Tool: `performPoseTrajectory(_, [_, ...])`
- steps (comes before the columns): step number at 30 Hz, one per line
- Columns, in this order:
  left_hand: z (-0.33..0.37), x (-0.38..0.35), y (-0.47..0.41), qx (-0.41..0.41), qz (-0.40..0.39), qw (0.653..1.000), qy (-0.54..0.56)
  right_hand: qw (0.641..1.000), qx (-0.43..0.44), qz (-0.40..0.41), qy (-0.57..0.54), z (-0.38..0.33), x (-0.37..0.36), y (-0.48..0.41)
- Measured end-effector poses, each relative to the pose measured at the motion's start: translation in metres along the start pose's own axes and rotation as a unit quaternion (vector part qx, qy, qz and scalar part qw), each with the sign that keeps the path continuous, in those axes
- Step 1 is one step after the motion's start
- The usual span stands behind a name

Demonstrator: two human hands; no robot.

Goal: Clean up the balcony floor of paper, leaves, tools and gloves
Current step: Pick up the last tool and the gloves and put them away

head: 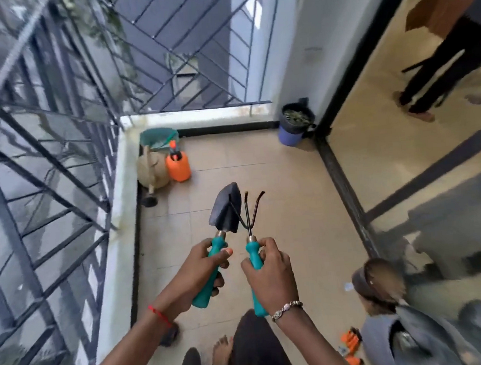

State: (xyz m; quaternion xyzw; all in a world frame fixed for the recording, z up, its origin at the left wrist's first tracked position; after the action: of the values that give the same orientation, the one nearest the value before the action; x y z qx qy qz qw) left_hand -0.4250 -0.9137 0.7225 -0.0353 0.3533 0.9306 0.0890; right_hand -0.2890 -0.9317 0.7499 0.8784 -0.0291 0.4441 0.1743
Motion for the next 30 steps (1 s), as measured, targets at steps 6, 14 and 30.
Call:
performPoseTrajectory(6, [0.038, 0.037, -0.053, -0.011, 0.062, 0.996, 0.058, 0.997, 0.047, -0.045, 0.034, -0.048, -0.015, -0.086])
performPoseTrajectory(14, [0.112, 0.08, -0.142, -0.002, 0.135, 0.982, 0.132, 0.986, 0.116, -0.105, 0.063, -0.119, -0.02, -0.222])
performPoseTrajectory(30, [0.262, 0.161, -0.357, -0.013, 0.222, 0.936, 0.274, 0.965, 0.179, -0.147, 0.127, -0.25, -0.04, -0.499])
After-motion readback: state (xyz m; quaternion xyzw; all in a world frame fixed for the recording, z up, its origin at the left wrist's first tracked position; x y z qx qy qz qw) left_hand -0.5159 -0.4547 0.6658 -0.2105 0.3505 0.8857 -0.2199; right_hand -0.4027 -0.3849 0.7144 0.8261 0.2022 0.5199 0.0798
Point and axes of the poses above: each hand's wrist, its own y-axis away from the middle knuckle, its own x-axis out of the back of the hand, z = x × y, the point moved 5 cm from there along -y, towards the middle knuckle, and after that the axes turned 7 degrees about y, right-handed, at the moved point
